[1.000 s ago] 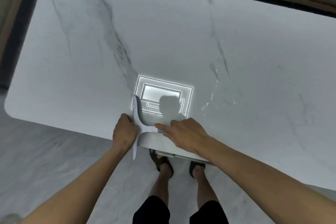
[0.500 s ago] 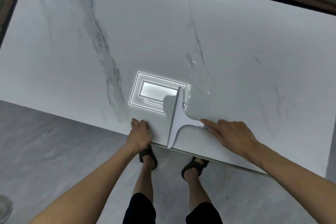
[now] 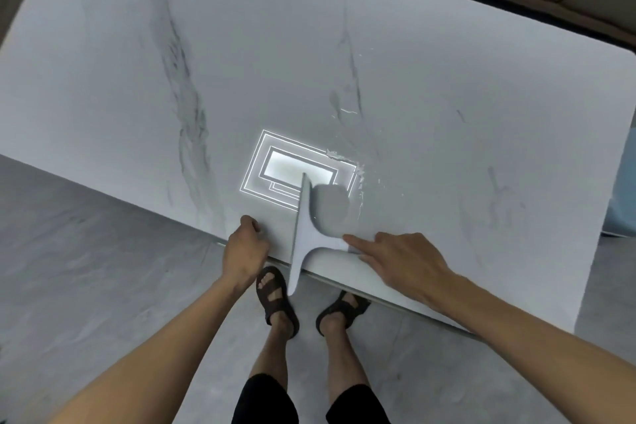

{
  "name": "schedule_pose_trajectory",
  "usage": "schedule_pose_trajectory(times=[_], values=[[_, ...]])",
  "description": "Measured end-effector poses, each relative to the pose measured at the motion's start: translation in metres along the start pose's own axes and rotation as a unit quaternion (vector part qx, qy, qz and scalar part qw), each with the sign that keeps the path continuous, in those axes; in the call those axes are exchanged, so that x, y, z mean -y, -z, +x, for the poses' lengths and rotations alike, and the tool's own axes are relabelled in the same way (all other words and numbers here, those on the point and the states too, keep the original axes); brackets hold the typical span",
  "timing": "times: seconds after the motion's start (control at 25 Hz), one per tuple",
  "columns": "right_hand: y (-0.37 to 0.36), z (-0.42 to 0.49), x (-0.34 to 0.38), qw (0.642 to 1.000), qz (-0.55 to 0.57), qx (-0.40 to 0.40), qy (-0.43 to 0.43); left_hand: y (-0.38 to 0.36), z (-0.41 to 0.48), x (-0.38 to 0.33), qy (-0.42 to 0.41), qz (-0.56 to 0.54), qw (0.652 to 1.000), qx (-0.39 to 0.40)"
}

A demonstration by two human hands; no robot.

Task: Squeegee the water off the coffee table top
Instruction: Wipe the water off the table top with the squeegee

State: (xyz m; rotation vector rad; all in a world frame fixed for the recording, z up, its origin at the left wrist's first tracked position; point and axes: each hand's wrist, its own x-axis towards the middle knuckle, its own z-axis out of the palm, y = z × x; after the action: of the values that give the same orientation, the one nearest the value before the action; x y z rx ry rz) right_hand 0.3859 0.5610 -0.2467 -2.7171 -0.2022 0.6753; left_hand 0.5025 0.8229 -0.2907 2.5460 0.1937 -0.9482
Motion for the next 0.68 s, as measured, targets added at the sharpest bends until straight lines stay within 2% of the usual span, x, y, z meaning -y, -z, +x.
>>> schedule_pose_trajectory(times=[0.12,0.2,0.52,0.68], values=[[-0.018,0.039,0.036,0.997,-0.011,0.020,0.076,0.004,0.001,0.015,0.003,-0.013,1.000,0.015],[-0.023,0.043,0.036,0.996,-0.033,0.014,0.080,0.001,0.000,0.020,-0.002,-0.010,0.999,0.042],[0.011,-0.065,-0.083,0.993,-0.097,-0.008,-0.070,-0.028,-0.004,-0.004,-0.031,0.065,0.990,0.121],[0.038,-0.089,-0.099,0.988,-0.132,-0.001,-0.080,-0.018,-0.002,-0.020,-0.012,0.046,0.993,0.105]])
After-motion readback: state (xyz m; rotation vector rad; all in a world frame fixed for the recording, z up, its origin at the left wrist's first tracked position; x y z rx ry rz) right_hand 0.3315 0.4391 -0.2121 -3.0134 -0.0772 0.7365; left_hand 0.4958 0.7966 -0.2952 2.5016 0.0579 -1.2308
